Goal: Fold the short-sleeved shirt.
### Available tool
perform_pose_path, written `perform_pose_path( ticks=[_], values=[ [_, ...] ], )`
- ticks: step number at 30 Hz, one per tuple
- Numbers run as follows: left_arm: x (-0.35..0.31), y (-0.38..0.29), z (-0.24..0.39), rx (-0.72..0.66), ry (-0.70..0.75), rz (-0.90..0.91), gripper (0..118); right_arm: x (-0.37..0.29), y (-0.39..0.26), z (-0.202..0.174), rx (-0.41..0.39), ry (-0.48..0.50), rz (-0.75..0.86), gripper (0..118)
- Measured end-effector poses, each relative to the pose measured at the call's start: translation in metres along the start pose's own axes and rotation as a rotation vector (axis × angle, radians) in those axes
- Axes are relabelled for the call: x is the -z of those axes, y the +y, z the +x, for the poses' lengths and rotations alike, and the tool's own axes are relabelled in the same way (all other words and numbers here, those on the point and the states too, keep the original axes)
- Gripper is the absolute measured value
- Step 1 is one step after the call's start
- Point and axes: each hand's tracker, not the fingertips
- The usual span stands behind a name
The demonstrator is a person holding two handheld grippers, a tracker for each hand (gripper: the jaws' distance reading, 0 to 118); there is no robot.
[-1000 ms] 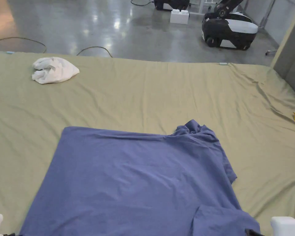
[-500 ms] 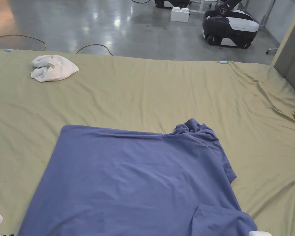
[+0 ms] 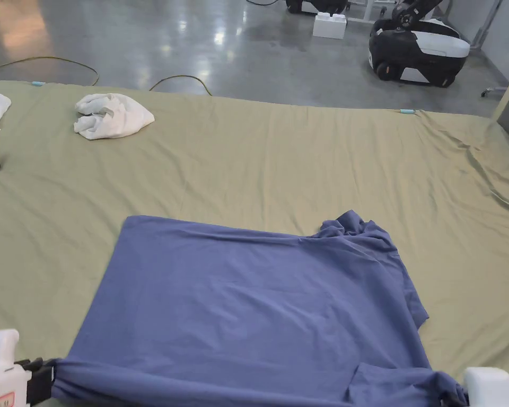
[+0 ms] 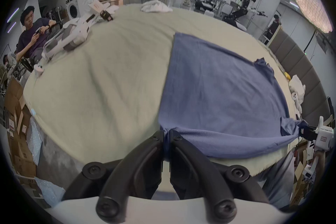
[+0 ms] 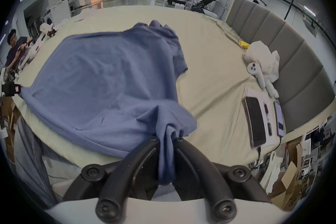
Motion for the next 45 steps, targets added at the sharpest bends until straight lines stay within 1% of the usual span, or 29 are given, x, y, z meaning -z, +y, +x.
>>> perform_pose_path(
  ticks=[4, 10, 13, 15, 17, 20, 23, 24, 25, 26, 27, 28, 29, 30, 37, 40, 42, 43, 44, 45],
  values=[
    [0.017, 0.037, 0.002, -0.006, -0.006, 0.035, 8, 0.011, 0.038, 0.003, 0.028, 0.004, 0.063, 8],
    [0.057, 0.093, 0.009, 0.008, 0.008, 0.039, 8, 0.052, 0.093, 0.005, 0.058, 0.020, 0.090, 8],
    [0.081, 0.111, 0.013, 0.027, 0.025, 0.021, 7, 0.081, 0.113, 0.002, 0.055, 0.022, 0.071, 8],
    [0.097, 0.118, 0.016, 0.046, 0.023, 0.001, 7, 0.105, 0.120, 0.002, 0.053, 0.005, 0.003, 8],
    [0.112, 0.120, 0.021, 0.079, 0.034, -0.032, 8, 0.122, 0.123, 0.001, 0.066, -0.002, -0.024, 8],
    [0.131, 0.120, 0.028, 0.131, 0.047, -0.059, 8, 0.137, 0.123, -0.002, 0.064, -0.018, -0.055, 9],
    [0.138, 0.118, 0.032, 0.161, 0.049, -0.069, 7, 0.140, 0.120, -0.004, 0.065, -0.028, -0.055, 10],
    [0.137, 0.117, 0.032, 0.158, 0.052, -0.067, 8, 0.138, 0.119, -0.004, 0.065, -0.035, -0.051, 14],
    [0.135, 0.118, 0.031, 0.145, 0.050, -0.060, 8, 0.135, 0.118, -0.003, 0.064, -0.048, -0.039, 22],
    [0.131, 0.117, 0.030, 0.123, 0.041, -0.043, 13, 0.130, 0.117, -0.005, 0.062, -0.060, -0.021, 42],
    [0.125, 0.117, 0.030, 0.096, 0.041, -0.010, 23, 0.124, 0.116, -0.003, 0.067, -0.059, 0.014, 61],
    [0.118, 0.116, 0.030, 0.082, 0.030, 0.021, 36, 0.117, 0.116, -0.002, 0.083, -0.049, 0.058, 71],
    [0.110, 0.116, 0.031, 0.071, 0.018, 0.042, 49, 0.109, 0.116, -0.001, 0.096, -0.034, 0.098, 71],
    [0.102, 0.116, 0.033, 0.063, 0.002, 0.064, 53, 0.097, 0.118, -0.006, 0.107, -0.023, 0.141, 71],
    [0.037, 0.113, 0.059, 0.088, -0.055, 0.326, 53, 0.027, 0.123, -0.028, 0.171, -0.001, 0.492, 71],
    [0.006, 0.104, 0.074, 0.094, -0.066, 0.461, 52, 0.003, 0.122, -0.039, 0.194, -0.008, 0.636, 69],
    [-0.008, 0.098, 0.079, 0.102, -0.058, 0.556, 49, -0.010, 0.121, -0.048, 0.187, -0.014, 0.716, 62],
    [-0.017, 0.094, 0.084, 0.115, -0.048, 0.594, 42, -0.017, 0.120, -0.053, 0.179, -0.020, 0.749, 56],
    [-0.024, 0.090, 0.088, 0.134, -0.041, 0.634, 26, -0.022, 0.118, -0.057, 0.170, -0.020, 0.775, 35],
    [-0.028, 0.086, 0.092, 0.146, -0.017, 0.664, 15, -0.027, 0.116, -0.061, 0.159, -0.013, 0.797, 14]
  ],
)
